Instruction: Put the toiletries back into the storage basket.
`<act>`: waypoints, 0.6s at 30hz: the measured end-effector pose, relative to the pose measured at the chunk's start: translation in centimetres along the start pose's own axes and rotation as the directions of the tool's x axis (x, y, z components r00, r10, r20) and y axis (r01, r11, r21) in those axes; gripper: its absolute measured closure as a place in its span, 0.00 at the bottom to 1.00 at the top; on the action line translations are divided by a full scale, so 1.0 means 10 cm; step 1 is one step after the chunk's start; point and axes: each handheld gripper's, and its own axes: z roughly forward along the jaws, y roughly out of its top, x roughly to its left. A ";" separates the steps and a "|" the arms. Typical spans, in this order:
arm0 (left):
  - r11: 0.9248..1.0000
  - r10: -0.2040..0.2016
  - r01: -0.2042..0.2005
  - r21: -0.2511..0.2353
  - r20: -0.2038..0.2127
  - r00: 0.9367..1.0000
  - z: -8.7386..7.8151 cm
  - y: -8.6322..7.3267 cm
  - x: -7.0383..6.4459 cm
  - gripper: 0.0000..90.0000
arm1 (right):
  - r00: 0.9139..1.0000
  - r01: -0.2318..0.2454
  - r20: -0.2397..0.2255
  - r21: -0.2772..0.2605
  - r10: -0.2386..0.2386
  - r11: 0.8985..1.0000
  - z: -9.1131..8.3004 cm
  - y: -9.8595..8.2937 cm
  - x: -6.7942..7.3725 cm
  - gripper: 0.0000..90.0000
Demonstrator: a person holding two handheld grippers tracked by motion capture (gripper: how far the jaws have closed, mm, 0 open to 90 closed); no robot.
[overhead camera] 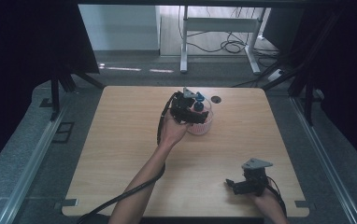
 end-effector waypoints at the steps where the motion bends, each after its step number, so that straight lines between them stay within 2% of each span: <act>1: 1.000 0.003 -0.003 0.000 0.000 1.000 -0.01 -0.01 0.00 0.13 | 1.000 0.000 0.000 0.000 0.000 1.000 0.00 0.00 0.00 0.00; 18: 0.999 0.044 -0.043 -0.019 0.021 0.999 -0.21 -0.08 -0.09 0.13 | 1.000 0.000 0.000 0.000 0.000 1.000 0.00 0.00 0.00 0.00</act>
